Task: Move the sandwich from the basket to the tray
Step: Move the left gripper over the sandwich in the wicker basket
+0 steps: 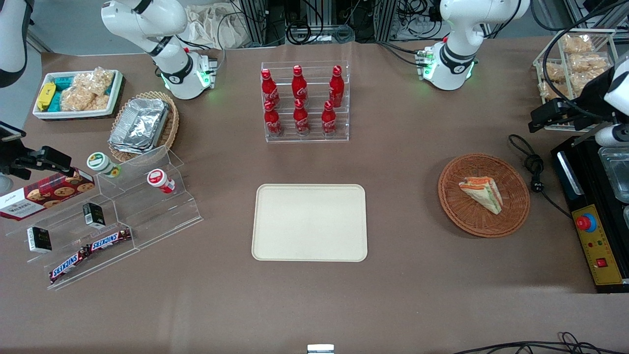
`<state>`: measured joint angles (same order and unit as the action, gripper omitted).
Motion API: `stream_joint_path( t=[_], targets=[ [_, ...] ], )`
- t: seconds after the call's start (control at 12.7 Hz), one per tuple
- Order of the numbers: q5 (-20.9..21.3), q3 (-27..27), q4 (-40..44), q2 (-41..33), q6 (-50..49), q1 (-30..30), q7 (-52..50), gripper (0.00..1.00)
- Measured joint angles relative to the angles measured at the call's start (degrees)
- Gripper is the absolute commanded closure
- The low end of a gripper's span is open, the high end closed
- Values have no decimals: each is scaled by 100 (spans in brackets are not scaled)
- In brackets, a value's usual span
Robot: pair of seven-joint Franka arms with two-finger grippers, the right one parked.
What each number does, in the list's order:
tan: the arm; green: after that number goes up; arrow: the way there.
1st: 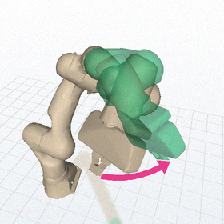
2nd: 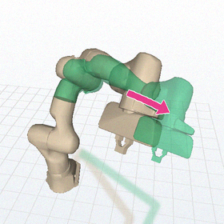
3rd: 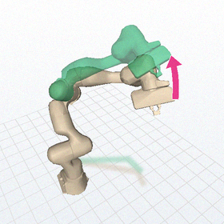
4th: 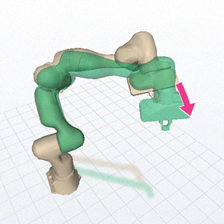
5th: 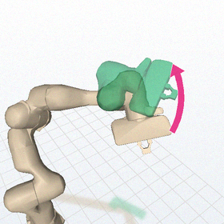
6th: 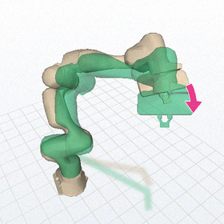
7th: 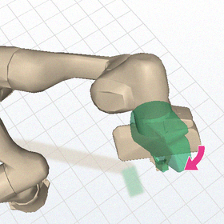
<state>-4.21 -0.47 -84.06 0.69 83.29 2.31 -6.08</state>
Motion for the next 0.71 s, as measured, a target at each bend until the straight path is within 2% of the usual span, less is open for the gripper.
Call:
stream_joint_path(
  t=[0.32, 0.55, 0.71],
  targets=[
    [59, 34, 16, 46, -11, -2, -163, 1],
    [74, 69, -133, 187, 33, -41, -1142, 1],
    [85, 102, -679, 281, 552, -60, -1680, 1]
  ],
)
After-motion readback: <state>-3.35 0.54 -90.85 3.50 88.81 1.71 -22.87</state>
